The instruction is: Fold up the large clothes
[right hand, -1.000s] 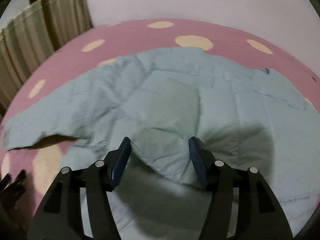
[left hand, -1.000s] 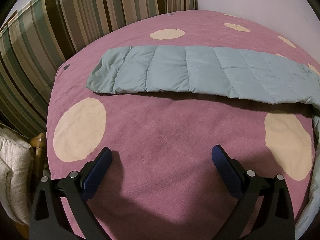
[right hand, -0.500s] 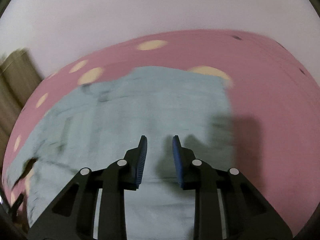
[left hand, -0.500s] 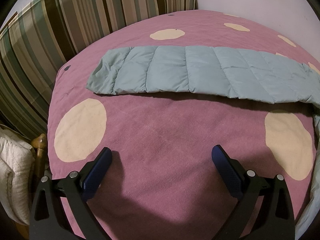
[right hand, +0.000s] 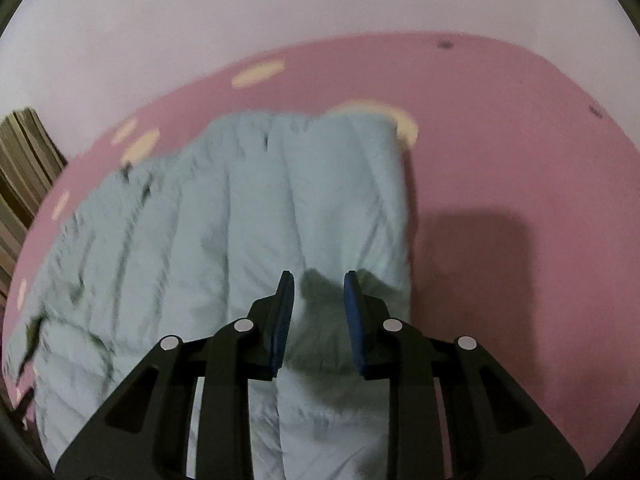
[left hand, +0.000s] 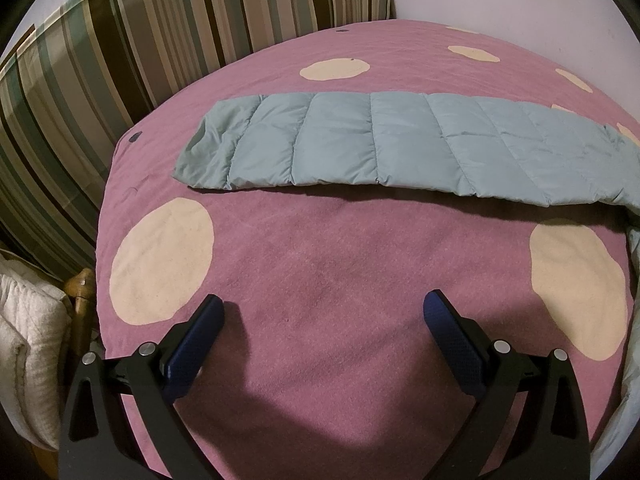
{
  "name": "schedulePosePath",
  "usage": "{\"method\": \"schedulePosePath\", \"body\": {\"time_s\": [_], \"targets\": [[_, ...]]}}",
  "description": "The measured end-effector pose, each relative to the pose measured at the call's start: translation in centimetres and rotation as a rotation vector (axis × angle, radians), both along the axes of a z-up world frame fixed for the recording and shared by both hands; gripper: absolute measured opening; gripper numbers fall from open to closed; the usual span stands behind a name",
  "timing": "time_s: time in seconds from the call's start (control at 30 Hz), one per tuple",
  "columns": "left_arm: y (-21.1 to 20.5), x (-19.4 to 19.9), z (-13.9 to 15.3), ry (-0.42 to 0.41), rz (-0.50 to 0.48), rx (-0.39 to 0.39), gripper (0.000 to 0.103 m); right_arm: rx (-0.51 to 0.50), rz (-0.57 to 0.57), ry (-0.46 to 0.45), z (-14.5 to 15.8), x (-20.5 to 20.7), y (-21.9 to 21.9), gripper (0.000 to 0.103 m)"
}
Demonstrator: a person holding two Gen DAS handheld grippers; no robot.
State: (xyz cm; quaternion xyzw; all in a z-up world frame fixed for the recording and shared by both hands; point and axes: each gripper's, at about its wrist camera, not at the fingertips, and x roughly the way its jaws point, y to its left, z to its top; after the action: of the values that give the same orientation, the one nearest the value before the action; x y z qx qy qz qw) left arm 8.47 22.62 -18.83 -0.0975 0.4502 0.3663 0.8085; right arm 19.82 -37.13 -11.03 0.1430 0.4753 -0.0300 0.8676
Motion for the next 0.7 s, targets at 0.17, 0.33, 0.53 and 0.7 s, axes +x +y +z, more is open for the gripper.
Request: {"method": "schedulePosePath", "body": {"time_s": [0.17, 0.33, 0.53, 0.7], "targets": [[0.0, 0.0, 0.0, 0.001, 0.0, 0.002, 0.099, -0.004, -0.033, -0.032, 1.2, 3.9, -1.7, 0.025], [-0.1, 0.1, 0.0, 0.002, 0.0, 0.003, 0.099, -0.039, -0.026, 0.033, -1.4, 7.3, -1.7, 0.025], [-0.2, 0.1, -0.1, 0.005, -0.001, 0.007, 0.099, -0.044, -0.024, 0.085, -4.7, 8.7, -1.5, 0.025], [-0.2, 0.1, -0.1, 0.003, 0.0, 0.007, 0.099, -0.048, -0.042, 0.046, -2.2, 6.9, -1.6, 0.039]]}}
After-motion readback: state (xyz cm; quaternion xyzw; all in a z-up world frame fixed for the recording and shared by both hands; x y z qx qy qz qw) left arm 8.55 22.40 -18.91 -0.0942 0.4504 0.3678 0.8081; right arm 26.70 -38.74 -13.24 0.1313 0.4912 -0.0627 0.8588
